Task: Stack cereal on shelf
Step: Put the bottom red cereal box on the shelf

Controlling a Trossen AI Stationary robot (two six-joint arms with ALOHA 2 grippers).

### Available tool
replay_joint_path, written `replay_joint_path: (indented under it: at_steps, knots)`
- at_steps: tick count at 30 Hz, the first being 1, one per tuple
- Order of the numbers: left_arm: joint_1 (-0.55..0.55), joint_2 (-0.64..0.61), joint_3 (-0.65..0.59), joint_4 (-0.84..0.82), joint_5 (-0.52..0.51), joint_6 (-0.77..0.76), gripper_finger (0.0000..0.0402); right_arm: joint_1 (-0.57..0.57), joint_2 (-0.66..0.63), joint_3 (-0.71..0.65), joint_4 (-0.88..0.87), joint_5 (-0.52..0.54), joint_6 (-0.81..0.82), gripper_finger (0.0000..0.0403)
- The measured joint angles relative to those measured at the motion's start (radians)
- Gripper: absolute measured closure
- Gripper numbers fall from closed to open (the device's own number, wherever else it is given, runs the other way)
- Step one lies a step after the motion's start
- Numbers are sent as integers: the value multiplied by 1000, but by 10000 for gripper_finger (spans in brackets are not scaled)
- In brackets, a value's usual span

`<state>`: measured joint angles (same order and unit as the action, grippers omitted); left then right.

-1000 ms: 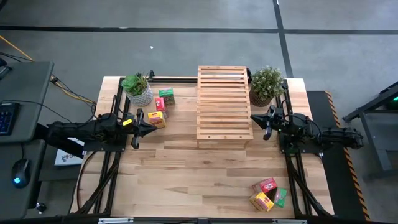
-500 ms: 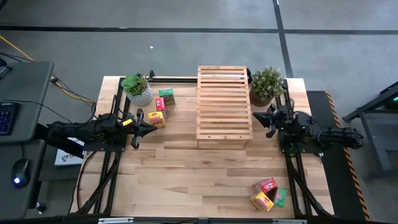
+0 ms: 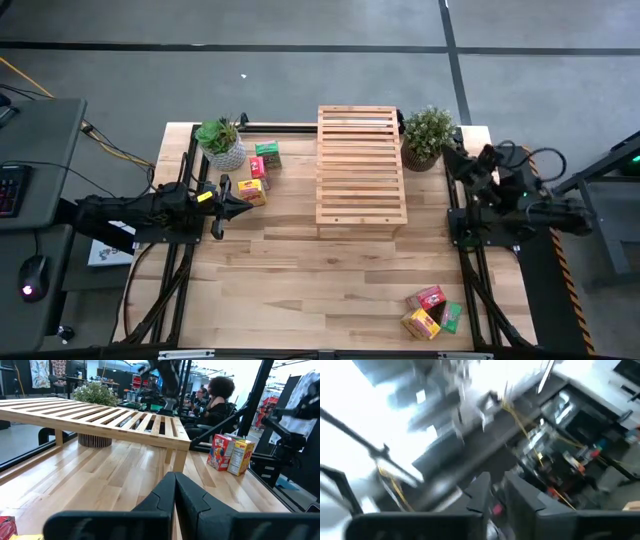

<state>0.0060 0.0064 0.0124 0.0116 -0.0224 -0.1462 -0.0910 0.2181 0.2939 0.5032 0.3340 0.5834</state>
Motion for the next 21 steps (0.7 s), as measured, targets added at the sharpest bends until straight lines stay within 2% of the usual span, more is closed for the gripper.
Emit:
replay_joint_path:
  at_steps: [2,5,10,13,15,18,21]
  knots:
    - [0,0,0,0,0,0,401,0,93,139,-173,-56,-13,292]
    - [0,0,0,0,0,0,401,0,229,368,-522,-158,-9,228]
    - [0,0,0,0,0,0,401,0,440,736,-1094,-460,-41,149]
    - [0,0,0,0,0,0,401,2,538,897,-1343,-657,-31,131]
    - [0,0,0,0,0,0,401,18,588,970,-1463,-743,-14,128]
    - [0,0,0,0,0,0,401,73,639,1031,-1584,-796,-4,128]
    - [0,0,0,0,0,0,401,156,671,1046,-1624,-807,38,127]
